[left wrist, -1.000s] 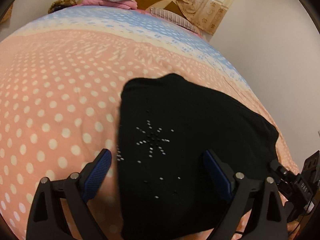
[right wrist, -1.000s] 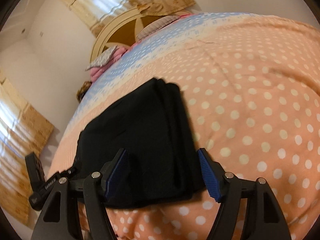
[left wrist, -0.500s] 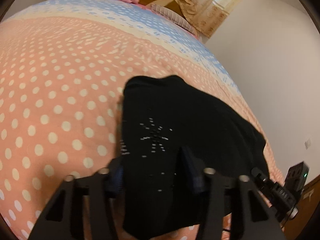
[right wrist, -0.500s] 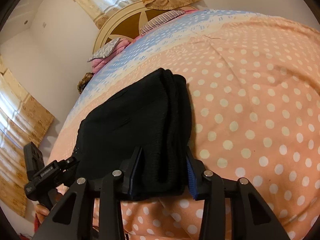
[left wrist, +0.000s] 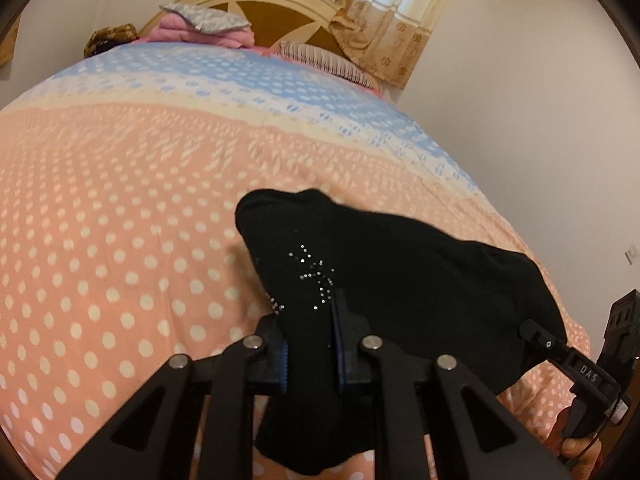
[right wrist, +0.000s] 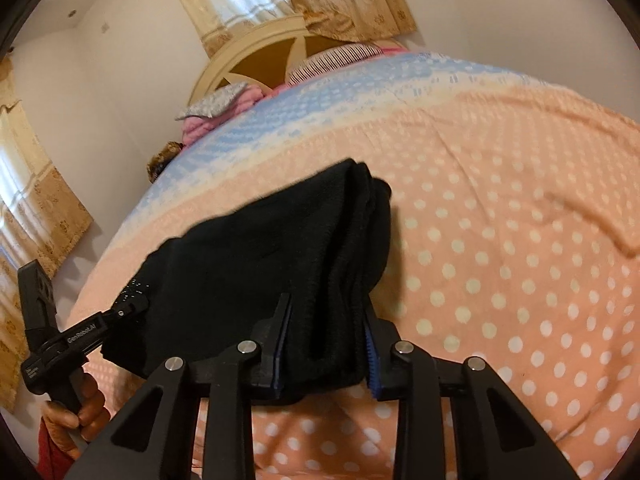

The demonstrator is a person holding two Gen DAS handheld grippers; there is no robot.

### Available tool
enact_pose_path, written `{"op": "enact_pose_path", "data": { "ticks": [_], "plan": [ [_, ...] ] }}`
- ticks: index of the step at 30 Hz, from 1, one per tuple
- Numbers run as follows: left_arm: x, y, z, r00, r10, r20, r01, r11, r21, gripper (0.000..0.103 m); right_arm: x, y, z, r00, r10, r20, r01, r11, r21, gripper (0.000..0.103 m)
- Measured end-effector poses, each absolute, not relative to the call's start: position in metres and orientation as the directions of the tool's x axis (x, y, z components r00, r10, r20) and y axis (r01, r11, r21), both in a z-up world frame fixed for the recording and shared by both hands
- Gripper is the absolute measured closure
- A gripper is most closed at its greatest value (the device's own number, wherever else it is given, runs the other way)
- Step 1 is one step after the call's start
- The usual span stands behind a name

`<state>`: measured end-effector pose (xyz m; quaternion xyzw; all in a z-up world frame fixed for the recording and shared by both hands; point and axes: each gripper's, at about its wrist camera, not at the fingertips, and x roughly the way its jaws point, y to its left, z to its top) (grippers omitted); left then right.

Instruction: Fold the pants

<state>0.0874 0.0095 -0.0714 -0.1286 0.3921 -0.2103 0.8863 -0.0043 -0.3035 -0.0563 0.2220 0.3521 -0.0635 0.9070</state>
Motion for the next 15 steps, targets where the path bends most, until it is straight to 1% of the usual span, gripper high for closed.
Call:
{"op": "enact_pose_path", "data": {
  "ticks": [3,7,15],
  "plan": [
    [0.087,0.012,-0.063,0.618,-0.469,-0.631,0.28,0.881,-0.381,0.086,-0.004,-0.297,-0.038,0.767,0.049,-0.64,0.237,0.905,0.354,0.072],
    [0.087,0.02,-0.05,0.658,-0.42,-0.625,0.273,0.907,-0.321,0.086,0.005,-0.286,-0.02,0.785,0.085,-0.614,0.179,0.917,0.357,0.072],
    [0.101,0.061,-0.039,0.716,-0.312,-0.624,0.168,0.945,-0.28,0.086,0.052,-0.248,-0.004,0.796,0.187,-0.575,0.043,0.931,0.362,0.072]
  ]
}}
